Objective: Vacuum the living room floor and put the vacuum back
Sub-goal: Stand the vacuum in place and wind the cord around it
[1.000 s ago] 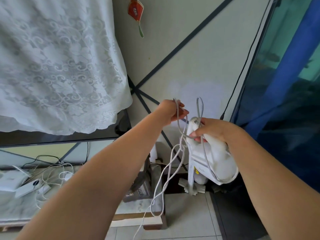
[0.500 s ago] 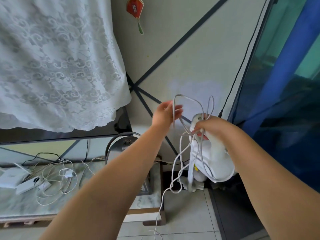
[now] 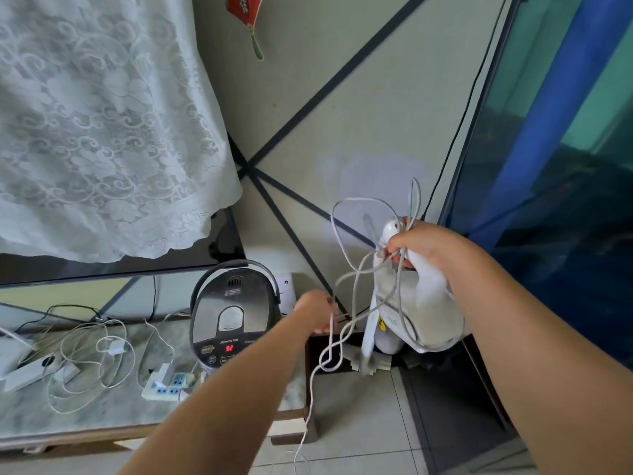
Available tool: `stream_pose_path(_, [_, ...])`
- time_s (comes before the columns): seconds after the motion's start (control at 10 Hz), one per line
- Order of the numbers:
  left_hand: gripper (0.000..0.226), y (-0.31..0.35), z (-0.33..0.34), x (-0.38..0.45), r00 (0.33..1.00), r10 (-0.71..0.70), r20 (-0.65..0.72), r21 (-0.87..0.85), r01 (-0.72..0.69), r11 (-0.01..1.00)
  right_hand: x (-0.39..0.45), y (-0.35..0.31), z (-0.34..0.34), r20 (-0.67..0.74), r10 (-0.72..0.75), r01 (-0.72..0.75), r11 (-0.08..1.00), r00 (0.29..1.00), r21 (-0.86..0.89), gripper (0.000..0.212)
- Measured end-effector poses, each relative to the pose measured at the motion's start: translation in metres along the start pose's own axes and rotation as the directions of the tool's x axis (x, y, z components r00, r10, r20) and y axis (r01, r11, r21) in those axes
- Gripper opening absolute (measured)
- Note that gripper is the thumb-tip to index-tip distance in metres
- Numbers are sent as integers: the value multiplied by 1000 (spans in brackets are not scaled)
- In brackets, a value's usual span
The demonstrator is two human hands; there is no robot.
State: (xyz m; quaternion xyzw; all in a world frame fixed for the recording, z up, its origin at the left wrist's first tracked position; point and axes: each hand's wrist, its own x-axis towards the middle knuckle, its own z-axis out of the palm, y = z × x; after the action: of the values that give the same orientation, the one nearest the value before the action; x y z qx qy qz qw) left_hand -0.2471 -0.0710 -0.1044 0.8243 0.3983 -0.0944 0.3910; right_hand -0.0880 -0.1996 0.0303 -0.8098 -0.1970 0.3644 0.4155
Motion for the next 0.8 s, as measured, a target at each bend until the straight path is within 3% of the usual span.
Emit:
stream_pose_path(0.1, [22, 34, -51, -5, 988, -65, -141, -442, -4, 897, 3, -1, -4, -18, -23, 22, 998, 1000, -59, 28])
stream_pose_path(0.2, [17, 83, -94, -18, 988, -93, -123, -762, -33, 647, 1, -5, -7, 7, -30, 30, 995, 1000, -96, 22])
stream_pose_path(0.4, [14, 142, -103, -11, 984, 43, -175, -771, -164, 616, -3, -2, -11, 70, -42, 44, 999, 997, -21, 20])
stream_pose_path(0.5, [22, 164, -96, -5, 979, 40, -201, -750, -180, 637, -2, -3, -6, 141, -18, -5, 987, 990, 160, 21])
stream_pose_path(0.7, [14, 169, -92, 12, 960, -37, -278, -819, -216, 532, 9, 4, -6, 191, -10, -78, 891, 982, 447, 49])
stream_pose_path(0.8, [10, 169, -91, 8, 969, -56, -240, -878, -192, 439, 9, 2, -2, 146, -74, 36, 968, 986, 249, 47])
